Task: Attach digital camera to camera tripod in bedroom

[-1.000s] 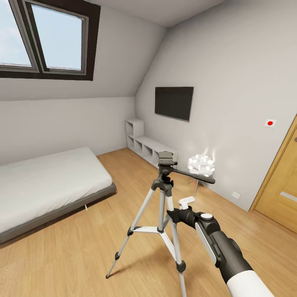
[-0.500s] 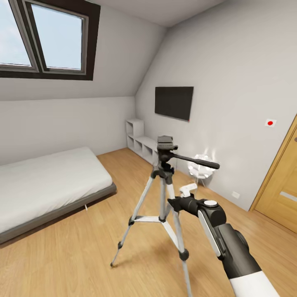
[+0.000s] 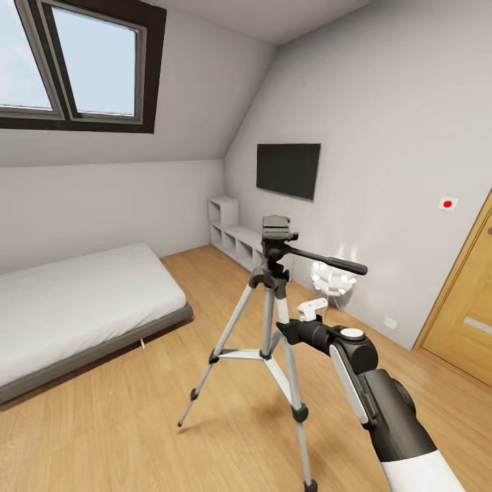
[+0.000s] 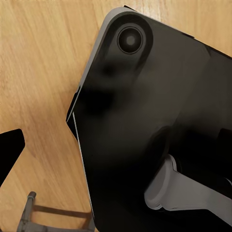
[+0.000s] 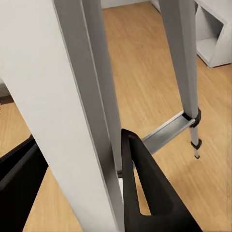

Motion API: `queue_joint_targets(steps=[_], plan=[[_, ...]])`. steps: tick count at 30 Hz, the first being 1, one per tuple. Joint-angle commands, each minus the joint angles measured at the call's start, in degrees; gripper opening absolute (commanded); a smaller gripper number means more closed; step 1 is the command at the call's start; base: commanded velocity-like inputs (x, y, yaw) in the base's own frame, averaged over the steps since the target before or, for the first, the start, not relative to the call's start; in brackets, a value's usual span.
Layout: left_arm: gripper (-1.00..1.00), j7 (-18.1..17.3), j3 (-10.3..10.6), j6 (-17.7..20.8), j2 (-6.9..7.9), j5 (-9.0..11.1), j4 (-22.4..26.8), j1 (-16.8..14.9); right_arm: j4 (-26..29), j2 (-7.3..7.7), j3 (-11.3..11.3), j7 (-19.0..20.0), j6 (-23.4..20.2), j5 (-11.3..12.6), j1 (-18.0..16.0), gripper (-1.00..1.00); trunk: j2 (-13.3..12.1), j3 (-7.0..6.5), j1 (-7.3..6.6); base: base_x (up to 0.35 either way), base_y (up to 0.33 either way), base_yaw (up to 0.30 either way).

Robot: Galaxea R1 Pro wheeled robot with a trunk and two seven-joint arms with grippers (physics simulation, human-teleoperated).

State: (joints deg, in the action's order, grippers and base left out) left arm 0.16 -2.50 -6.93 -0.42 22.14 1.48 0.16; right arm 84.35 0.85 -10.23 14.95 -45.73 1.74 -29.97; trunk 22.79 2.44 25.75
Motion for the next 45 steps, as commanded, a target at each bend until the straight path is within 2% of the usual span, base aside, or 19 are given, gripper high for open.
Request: queue_joint_targets(steps=[1, 13, 23, 45], plan=[[1.00, 0.02, -0.23, -0.08, -0.02, 0.08, 0.10, 0.02, 0.09, 0.03, -0.05, -0.10, -0.33, 0.52, -0.05, -1.00, 0.13, 0.11, 0.03, 0.000, 0.000, 0.000], [1.00, -0.02, -0.20, -0.04, -0.09, -0.02, 0.10, 0.02, 0.12, 0.17, 0.02, -2.21, -0.49, 0.46, -0.09, -1.00, 0.13, 0.11, 0.03, 0.005, 0.000, 0.000], [1.00, -0.07, 0.10, 0.16, -0.11, -0.49, 0.18, 0.02, 0.12, 0.13, 0.04, -4.24, -0.42, 0.46, -0.06, -1.00, 0.13, 0.11, 0.03, 0.283, 0.000, 0.000], [1.00, -0.07, 0.04, 0.17, -0.02, -0.52, 0.19, 0.02, 0.12, 0.12, 0.12, -4.58, -0.17, 0.46, -0.06, -1.00, 0.13, 0.11, 0.03, 0.321, 0.000, 0.000]])
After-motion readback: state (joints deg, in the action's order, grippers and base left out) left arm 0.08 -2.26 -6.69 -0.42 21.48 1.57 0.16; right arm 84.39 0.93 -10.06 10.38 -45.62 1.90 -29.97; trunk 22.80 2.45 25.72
